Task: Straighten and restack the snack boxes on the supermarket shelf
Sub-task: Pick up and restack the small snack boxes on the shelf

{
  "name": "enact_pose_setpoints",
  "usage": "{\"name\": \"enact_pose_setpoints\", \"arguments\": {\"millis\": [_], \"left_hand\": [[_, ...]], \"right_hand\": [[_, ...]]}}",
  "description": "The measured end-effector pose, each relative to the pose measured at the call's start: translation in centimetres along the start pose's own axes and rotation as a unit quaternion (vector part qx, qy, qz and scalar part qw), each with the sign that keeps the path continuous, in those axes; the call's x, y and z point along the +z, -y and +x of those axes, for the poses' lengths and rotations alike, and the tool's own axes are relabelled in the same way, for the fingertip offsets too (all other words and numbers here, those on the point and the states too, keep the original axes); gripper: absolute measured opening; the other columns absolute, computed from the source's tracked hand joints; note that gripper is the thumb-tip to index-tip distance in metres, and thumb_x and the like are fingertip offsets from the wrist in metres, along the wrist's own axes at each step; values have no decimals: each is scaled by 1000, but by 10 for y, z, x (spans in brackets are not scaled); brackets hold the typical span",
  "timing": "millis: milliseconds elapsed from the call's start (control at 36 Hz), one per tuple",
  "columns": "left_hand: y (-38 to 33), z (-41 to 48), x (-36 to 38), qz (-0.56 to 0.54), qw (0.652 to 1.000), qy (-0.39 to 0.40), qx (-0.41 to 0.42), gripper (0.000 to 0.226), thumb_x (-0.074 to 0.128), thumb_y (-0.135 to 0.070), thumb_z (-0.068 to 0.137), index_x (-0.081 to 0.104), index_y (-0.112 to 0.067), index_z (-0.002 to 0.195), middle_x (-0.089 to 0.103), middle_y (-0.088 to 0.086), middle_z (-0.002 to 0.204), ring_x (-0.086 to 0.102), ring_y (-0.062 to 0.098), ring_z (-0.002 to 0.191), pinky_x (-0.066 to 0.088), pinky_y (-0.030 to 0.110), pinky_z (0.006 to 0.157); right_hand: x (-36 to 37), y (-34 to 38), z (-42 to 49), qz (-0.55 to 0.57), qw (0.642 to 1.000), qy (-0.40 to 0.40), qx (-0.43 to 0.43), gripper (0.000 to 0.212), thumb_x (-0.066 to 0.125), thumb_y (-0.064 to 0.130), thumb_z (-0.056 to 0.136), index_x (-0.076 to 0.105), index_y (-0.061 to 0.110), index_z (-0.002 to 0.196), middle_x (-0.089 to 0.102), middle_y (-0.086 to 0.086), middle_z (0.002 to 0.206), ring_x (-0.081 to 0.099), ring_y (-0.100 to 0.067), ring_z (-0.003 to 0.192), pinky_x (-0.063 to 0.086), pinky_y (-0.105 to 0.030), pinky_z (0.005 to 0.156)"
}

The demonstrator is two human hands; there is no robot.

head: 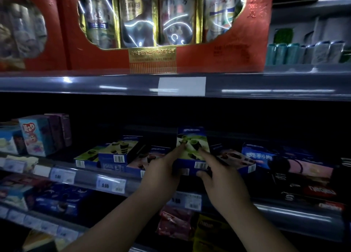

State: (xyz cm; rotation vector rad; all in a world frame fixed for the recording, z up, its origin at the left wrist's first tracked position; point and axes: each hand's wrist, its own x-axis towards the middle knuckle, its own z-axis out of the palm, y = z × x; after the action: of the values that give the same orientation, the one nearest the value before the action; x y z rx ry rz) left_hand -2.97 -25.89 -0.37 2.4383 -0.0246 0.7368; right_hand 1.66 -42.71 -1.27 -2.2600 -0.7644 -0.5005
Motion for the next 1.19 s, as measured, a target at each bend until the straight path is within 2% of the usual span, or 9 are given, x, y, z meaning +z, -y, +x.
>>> {"name": "enact_pose_setpoints", "arguments": {"millis": [139, 306, 472, 556, 667, 806, 1000, 1083, 1194], "left_hand": [[8, -9, -28, -89, 994, -58, 31, 60, 65, -34, 91, 35, -54, 139, 68, -10, 111, 67, 10, 95, 58, 40, 79], [31, -28, -70, -102, 989, -104, 31, 52, 59, -22, 96, 42, -43, 140, 66, -19, 105, 64, 0, 92, 49, 12, 74], [80, -34, -117, -111, 987, -114, 10, 51, 60, -27, 94, 43, -56, 133, 64, -14, 119, 63, 11, 109, 57, 38, 85], [107, -36, -143, -123, 984, -126, 11, 48, 60, -21, 94, 49, -45, 135, 66, -19, 109, 65, 5, 100, 57, 38, 83], [148, -32, -179, -104, 986, -130, 6, 48, 60, -16, 94, 51, -48, 129, 67, -19, 99, 67, 6, 90, 57, 42, 80], [203, -22, -212, -107, 990, -92, -13, 55, 70, -19, 88, 50, -37, 136, 67, -14, 108, 65, -4, 92, 57, 24, 81], [258, -8, -223, -124, 991, -35, -19, 56, 68, -17, 90, 47, -35, 139, 65, -9, 114, 63, 2, 100, 56, 28, 86], [271, -2, -221, -118, 993, -10, -17, 58, 68, -19, 89, 45, -34, 140, 66, -8, 113, 63, 2, 97, 56, 24, 83], [283, 5, -215, -120, 992, 36, 11, 63, 70, -22, 87, 41, -38, 141, 64, -11, 117, 61, -3, 99, 55, 24, 85]], "right_hand": [[-3, 29, 1, -9, 997, -70, -44, 59, 60, 39, 93, 32, 49, 144, 53, 9, 63, 43, -4, 45, 24, -19, 40], [24, 71, 6, 0, 992, -94, -78, 58, 67, 39, 87, 40, 40, 138, 71, -3, 87, 52, -8, 50, 30, -13, 40], [63, 116, 23, 14, 990, -78, -115, 59, 66, 35, 90, 31, 45, 136, 68, -2, 105, 63, -19, 76, 38, -17, 50], [84, 144, 34, 4, 990, -63, -128, 58, 64, 35, 91, 27, 47, 135, 67, 1, 102, 58, -16, 71, 34, -20, 50], [115, 185, 49, -5, 993, -36, -109, 56, 61, 36, 92, 27, 45, 136, 67, 2, 110, 62, -21, 85, 51, -35, 64], [161, 225, 66, -34, 997, -3, -75, 57, 55, 34, 96, 21, 41, 141, 64, -5, 108, 60, -26, 88, 52, -39, 69], [212, 240, 81, -91, 995, 5, -34, 56, 55, 37, 97, 25, 35, 144, 64, -1, 111, 56, -26, 98, 41, -34, 75], [223, 241, 81, -143, 988, -42, -38, 53, 63, 31, 91, 40, 31, 139, 60, 1, 121, 50, -26, 115, 32, -38, 97], [233, 236, 76, -176, 978, -103, -51, 59, 74, 32, 80, 50, 25, 133, 58, -1, 121, 47, -28, 113, 34, -46, 98]]}}
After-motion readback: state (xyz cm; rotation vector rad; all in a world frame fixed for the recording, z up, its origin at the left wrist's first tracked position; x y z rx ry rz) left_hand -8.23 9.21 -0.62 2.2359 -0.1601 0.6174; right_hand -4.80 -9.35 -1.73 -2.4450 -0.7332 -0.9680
